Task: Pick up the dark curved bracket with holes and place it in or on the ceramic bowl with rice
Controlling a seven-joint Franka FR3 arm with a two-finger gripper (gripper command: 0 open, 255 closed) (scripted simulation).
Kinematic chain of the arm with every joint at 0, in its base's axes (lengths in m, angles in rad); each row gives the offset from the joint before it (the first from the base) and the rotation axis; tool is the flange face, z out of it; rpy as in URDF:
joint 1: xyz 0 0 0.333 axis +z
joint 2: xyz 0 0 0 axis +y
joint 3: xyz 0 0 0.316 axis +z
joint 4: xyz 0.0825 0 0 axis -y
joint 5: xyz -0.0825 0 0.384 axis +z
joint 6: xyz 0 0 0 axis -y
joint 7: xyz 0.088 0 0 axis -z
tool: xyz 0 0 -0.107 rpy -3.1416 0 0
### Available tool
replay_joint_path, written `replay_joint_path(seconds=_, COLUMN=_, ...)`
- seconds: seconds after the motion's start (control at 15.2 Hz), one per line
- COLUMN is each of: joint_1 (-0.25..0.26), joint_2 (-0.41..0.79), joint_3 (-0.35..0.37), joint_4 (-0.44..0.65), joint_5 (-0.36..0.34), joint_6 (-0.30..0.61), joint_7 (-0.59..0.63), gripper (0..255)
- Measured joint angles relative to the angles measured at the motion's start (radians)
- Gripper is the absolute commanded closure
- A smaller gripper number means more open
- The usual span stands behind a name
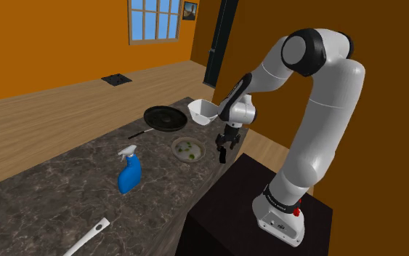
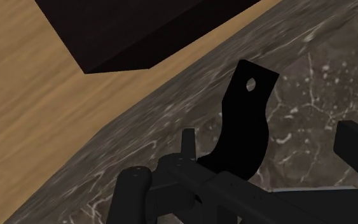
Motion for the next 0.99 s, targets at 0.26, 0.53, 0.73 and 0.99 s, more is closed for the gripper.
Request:
replay_joint_path(seconds=0.26, joint_1=-0.024, joint_2=0.066, joint_3=0.043, joint_4=0.012, joint_5=0.073, joint_6=0.047, joint_7=-0.054, gripper=0)
replay_joint_path(seconds=0.53, joint_1=-0.029, joint_2=0.076, joint_3=0.053, joint_4=0.013, joint_5=0.086, joint_6=0.056, joint_7=-0.063, gripper=0)
replay_joint_path(seconds=0.73, joint_1=-0.029, joint_2=0.077, joint_3=0.053, joint_4=0.013, joint_5=0.087, joint_6=0.057, joint_7=-0.063, gripper=255)
replay_joint_path(seconds=0.99, joint_1=-0.029, joint_2=0.077, joint_3=0.053, joint_4=0.013, joint_5=0.087, joint_6=0.057, joint_7=-0.063, gripper=255)
